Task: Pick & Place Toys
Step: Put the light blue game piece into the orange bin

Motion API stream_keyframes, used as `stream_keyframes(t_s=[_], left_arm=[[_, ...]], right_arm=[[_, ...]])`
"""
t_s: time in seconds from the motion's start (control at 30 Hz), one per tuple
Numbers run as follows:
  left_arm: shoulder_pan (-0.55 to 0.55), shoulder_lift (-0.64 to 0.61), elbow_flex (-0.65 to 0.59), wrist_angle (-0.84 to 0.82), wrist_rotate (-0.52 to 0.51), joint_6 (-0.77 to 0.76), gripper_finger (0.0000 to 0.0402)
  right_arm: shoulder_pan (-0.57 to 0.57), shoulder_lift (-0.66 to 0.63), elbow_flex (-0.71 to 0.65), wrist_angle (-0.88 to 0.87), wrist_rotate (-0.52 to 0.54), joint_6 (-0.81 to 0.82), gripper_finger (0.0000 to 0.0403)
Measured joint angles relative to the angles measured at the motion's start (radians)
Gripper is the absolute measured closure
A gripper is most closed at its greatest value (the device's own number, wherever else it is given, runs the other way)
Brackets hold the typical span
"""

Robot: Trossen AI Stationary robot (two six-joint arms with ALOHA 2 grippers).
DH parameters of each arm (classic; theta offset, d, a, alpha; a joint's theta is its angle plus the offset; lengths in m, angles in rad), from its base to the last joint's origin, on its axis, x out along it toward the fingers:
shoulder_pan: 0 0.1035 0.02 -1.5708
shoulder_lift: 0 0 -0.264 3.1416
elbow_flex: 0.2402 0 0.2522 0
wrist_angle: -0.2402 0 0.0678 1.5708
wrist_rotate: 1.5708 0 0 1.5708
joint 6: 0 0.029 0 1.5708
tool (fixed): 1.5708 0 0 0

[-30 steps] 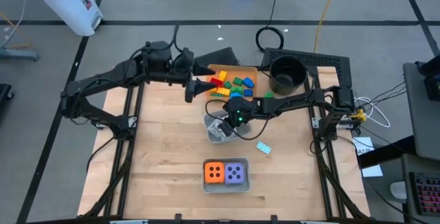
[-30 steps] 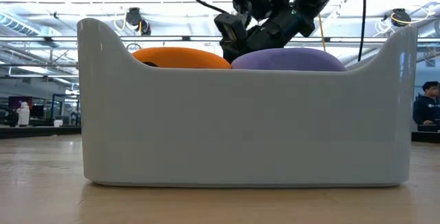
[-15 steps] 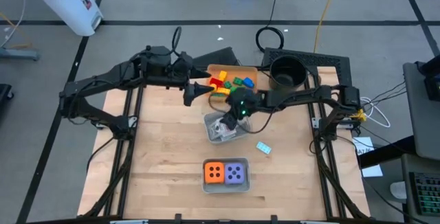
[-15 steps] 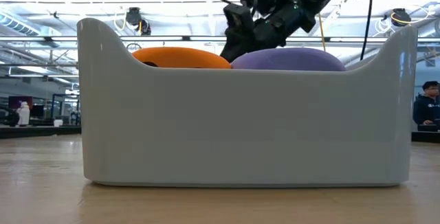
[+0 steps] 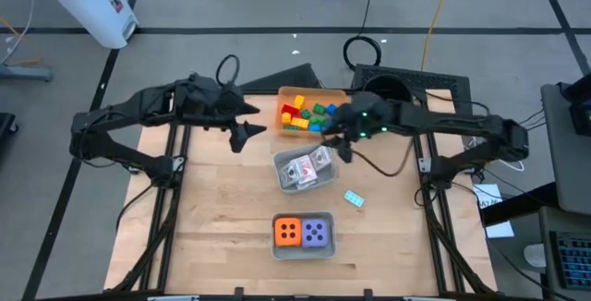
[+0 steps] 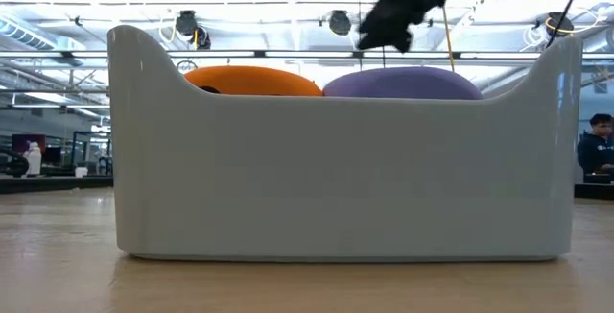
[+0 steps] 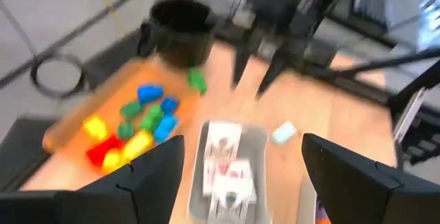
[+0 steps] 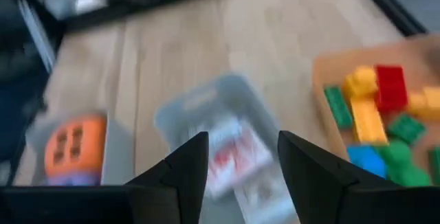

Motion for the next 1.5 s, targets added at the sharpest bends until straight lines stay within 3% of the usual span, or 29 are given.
stream_keyframes(t_s=[0.13,0.27,0.4,0.53,0.7,0.83,1.13,1.3,1.5], left_arm=[[-0.021,-0.004,-0.002,-0.038,-0.015,-0.035,0.0108],[-0.035,0.003,-0.002,-0.066,-0.015,-0.065,0.0108],[-0.052,0.011,-0.002,-0.067,-0.016,-0.099,0.0108],[-0.071,0.015,-0.002,-0.066,-0.024,-0.121,0.0108],[-0.101,0.017,-0.002,-0.068,-0.031,-0.174,0.0108],[-0.139,0.018,-0.002,-0.084,-0.076,-0.218,0.0108],[-0.271,0.017,-0.023,-0.136,-0.220,-0.340,0.0108],[-0.347,0.017,-0.092,-0.133,-0.285,-0.436,0.0108],[-0.407,0.018,-0.210,-0.079,-0.293,-0.555,0.0108]], right_arm=[[0.045,-0.067,0.000,-0.201,-0.004,-0.073,0.0235],[0.183,-0.102,0.000,-0.401,0.007,-0.076,0.0234],[0.360,-0.103,0.000,-0.528,0.134,0.083,0.0240],[0.521,-0.093,-0.014,-0.532,0.263,0.215,0.0244],[0.634,-0.065,-0.046,-0.532,0.431,0.342,0.0247],[0.665,-0.038,-0.083,-0.481,0.434,0.412,0.0248],[0.656,-0.006,-0.208,-0.424,0.329,0.596,0.0239],[0.638,-0.006,-0.274,-0.358,0.330,0.667,0.0194],[0.600,-0.006,-0.340,-0.222,0.330,0.668,0.0138]])
